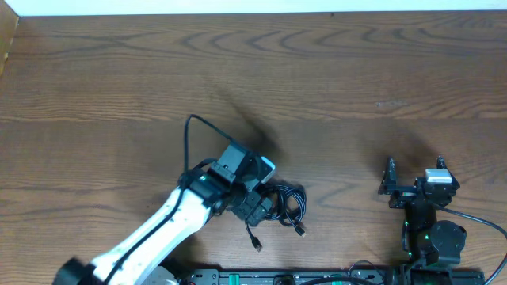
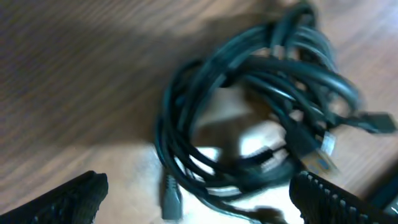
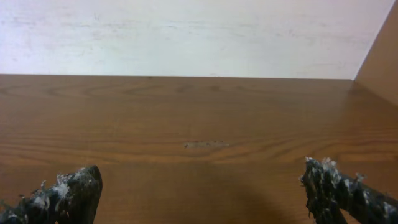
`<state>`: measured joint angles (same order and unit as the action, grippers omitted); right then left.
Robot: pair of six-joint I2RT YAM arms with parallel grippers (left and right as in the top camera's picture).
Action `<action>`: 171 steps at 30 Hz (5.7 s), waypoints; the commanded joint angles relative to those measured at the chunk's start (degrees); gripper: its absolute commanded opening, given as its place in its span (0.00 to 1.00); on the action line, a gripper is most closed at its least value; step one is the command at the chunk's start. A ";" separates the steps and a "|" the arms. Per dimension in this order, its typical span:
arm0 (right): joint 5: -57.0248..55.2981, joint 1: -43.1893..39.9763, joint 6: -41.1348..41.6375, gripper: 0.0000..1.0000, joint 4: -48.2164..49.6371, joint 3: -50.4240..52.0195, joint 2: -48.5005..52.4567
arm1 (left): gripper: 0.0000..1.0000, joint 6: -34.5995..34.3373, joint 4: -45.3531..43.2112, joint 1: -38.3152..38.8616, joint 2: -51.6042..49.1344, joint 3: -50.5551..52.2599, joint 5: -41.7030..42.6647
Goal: Untangle cables
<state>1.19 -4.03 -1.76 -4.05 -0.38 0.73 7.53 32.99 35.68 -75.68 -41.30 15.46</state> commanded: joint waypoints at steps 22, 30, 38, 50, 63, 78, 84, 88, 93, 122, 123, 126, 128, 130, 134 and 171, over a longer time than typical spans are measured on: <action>-0.63 0.33 -0.48 0.99 -0.31 0.07 0.02 | 0.98 -3.58 -5.22 -0.24 -10.82 -0.31 0.94; -0.63 0.33 -0.48 0.99 -0.31 0.07 0.02 | 0.96 -3.58 -5.31 -0.24 -10.84 0.81 0.07; -0.63 0.33 -0.46 0.99 -0.31 0.07 0.02 | 0.73 -3.63 -5.22 -0.24 -11.08 0.96 0.13; -0.63 0.33 -0.48 0.99 -0.31 0.07 0.02 | 0.10 -3.69 -6.82 -0.24 -11.72 0.74 3.15; -0.63 0.33 -0.46 0.99 -0.31 0.07 0.02 | 0.08 2.54 -7.85 -0.24 0.96 -3.58 1.20; -0.63 0.33 -0.50 0.99 -0.26 0.07 0.02 | 0.07 4.20 -11.91 -0.24 24.33 -3.58 1.44; -0.85 0.33 -0.52 0.99 -0.24 0.07 0.02 | 0.07 11.76 -11.93 -0.13 29.24 -3.58 4.59; -0.48 0.35 -0.59 0.99 -0.22 0.07 0.02 | 0.07 15.54 -12.76 -0.09 30.82 -3.58 7.30; 0.17 0.35 1.18 0.99 -0.22 0.07 0.02 | 0.08 16.02 -17.07 -0.09 31.63 -3.58 12.90; 34.60 0.33 11.63 0.99 -21.57 -32.50 18.71 | 0.08 15.47 -30.73 -0.09 31.65 -3.58 15.74; 36.26 0.33 10.12 0.99 -23.67 -34.51 20.39 | 0.07 14.56 -30.73 -0.09 31.65 -3.58 14.80; 41.40 0.33 6.93 0.99 -29.49 -40.15 24.79 | 0.07 11.32 -30.73 -0.09 31.65 -3.58 10.49; 45.44 0.35 4.74 0.99 -32.92 -43.63 27.17 | 0.07 9.05 -30.71 -0.09 31.65 -3.58 6.84; 48.68 0.33 2.91 0.99 -35.23 -46.12 28.59 | 0.07 5.81 -30.60 -0.09 31.65 -3.58 2.78; 53.31 0.33 0.35 0.99 -35.87 -48.76 29.64 | 0.07 -0.72 -29.59 -0.09 31.65 -3.58 -4.72; 64.67 0.39 -32.20 0.15 -32.87 -49.11 29.59 | 0.07 -3.58 -31.82 6.95 29.38 -3.56 10.95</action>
<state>65.76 -3.90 -32.84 -36.58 -48.66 30.26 3.42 2.44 42.11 -46.63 -43.07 24.71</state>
